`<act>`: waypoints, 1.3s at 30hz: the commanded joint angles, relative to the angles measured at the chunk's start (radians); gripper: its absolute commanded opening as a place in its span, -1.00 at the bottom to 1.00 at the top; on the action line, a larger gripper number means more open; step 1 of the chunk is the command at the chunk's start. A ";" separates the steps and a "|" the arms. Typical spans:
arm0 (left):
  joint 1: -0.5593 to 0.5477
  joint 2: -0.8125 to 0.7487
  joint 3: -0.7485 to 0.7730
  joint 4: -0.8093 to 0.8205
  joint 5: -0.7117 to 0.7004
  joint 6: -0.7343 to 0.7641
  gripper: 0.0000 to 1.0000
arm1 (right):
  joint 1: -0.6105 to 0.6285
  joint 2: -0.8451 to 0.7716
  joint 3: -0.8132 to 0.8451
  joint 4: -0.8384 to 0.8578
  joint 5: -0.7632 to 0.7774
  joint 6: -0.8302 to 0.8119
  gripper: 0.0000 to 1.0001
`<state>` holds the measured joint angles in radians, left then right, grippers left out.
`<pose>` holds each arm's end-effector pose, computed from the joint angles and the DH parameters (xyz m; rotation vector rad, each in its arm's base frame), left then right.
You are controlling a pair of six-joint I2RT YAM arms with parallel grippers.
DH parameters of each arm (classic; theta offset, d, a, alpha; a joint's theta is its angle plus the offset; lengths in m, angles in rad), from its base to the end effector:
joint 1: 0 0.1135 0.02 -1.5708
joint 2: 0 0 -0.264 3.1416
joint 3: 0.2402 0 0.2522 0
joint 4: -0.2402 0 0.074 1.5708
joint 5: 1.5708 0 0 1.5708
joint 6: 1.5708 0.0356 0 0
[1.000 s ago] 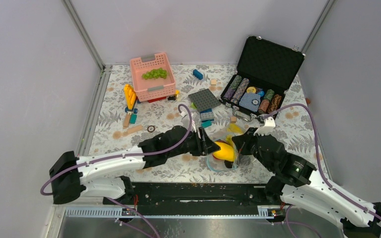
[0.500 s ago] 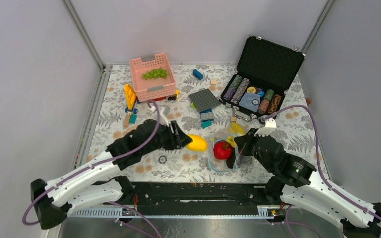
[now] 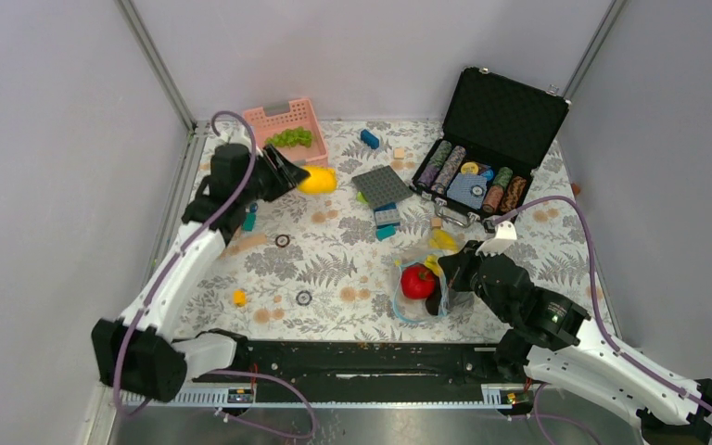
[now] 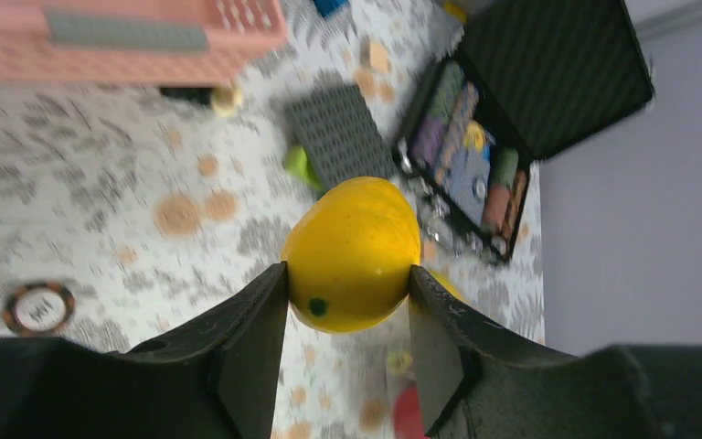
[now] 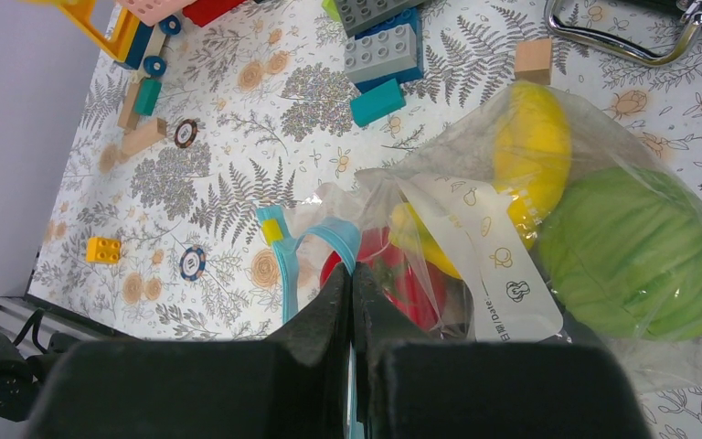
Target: Open the zip-top bag and remove the fake food
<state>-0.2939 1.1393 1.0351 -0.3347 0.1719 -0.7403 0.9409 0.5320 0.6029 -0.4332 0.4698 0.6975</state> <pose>0.2454 -0.0806 0.3411 -0.3527 2.0730 -0.8167 0.0905 0.0967 0.2871 0.0819 1.9454 0.6551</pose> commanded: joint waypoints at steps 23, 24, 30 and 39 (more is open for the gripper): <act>0.276 0.855 0.746 0.063 0.152 0.065 -0.45 | 0.004 0.028 -0.024 0.009 0.019 0.029 -1.00; 0.277 0.872 0.762 0.041 0.154 0.071 -0.44 | 0.006 0.027 -0.027 0.009 0.022 0.031 -1.00; 0.276 0.916 0.786 -0.046 0.141 0.113 -0.39 | 0.004 0.025 -0.032 0.009 0.020 0.037 -1.00; 0.277 0.953 0.807 -0.128 0.181 0.149 -0.03 | 0.005 0.039 -0.028 0.023 0.001 0.041 -1.00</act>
<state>-0.0189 2.0769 1.7851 -0.4442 0.3092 -0.6258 0.9409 0.5625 0.5743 -0.4355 0.4622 0.7216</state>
